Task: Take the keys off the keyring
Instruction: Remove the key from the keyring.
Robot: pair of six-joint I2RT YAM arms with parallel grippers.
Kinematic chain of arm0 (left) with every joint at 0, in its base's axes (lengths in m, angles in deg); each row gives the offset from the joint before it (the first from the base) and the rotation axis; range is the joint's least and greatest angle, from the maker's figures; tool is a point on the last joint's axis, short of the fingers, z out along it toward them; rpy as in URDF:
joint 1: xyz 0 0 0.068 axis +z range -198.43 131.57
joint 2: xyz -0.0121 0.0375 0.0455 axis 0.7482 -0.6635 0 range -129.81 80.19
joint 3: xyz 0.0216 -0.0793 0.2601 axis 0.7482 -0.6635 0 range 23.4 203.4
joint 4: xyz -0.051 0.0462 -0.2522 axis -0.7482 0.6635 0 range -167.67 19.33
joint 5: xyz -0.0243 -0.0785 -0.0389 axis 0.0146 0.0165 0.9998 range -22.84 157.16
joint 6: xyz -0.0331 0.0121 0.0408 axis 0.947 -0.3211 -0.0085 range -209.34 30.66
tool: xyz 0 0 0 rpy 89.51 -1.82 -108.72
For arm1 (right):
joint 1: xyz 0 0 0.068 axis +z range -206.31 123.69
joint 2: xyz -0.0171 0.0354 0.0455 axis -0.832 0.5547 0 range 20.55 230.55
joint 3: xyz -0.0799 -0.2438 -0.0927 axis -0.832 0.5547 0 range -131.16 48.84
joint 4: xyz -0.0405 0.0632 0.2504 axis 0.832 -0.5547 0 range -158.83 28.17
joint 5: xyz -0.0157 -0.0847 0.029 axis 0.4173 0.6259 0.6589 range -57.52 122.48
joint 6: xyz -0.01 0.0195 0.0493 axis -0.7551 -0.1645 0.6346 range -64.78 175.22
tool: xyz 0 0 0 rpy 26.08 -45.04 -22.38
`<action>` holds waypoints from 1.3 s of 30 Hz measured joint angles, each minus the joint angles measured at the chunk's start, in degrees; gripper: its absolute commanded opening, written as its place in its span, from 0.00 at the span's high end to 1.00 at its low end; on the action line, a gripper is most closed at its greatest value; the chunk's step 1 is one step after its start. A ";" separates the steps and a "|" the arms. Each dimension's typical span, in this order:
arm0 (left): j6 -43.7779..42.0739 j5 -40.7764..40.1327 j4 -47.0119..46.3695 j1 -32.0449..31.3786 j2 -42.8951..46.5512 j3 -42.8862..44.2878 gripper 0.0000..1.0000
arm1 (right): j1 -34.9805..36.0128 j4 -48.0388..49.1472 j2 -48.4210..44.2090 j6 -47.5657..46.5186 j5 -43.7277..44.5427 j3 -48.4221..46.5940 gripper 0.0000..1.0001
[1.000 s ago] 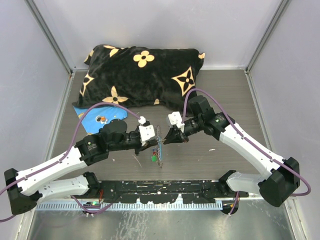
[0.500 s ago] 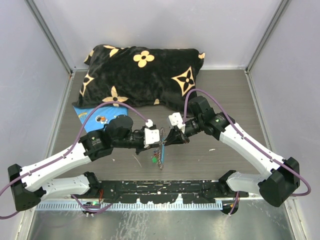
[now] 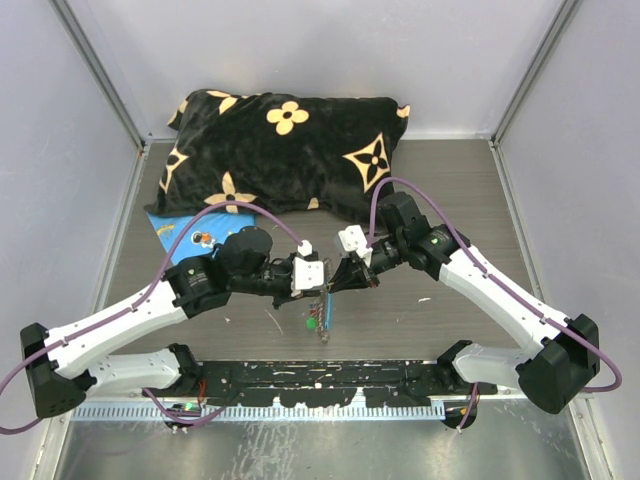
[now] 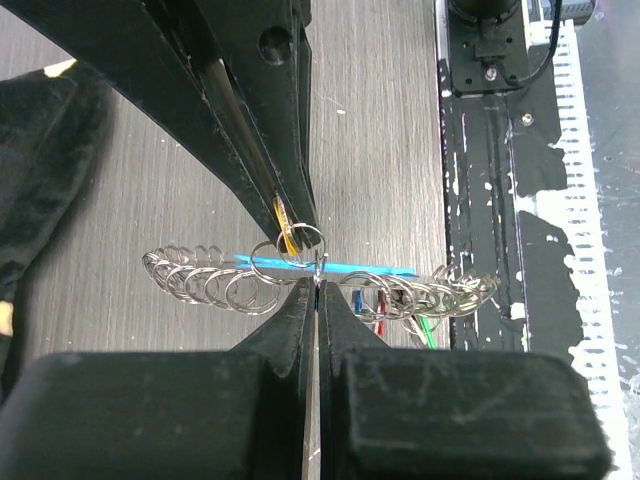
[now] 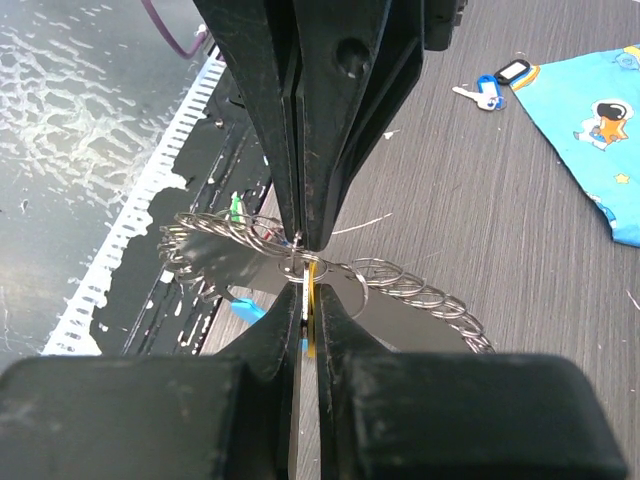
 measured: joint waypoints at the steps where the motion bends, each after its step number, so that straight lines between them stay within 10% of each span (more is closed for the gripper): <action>1: 0.02 0.26 0.44 0.00 -0.15 0.04 1.00 | -0.02 0.09 0.00 0.00 -0.04 0.00 0.96; 39: 2.95 4.00 -5.79 1.22 4.94 -4.85 1.00 | -0.79 -1.62 0.04 -5.27 -1.68 0.26 0.94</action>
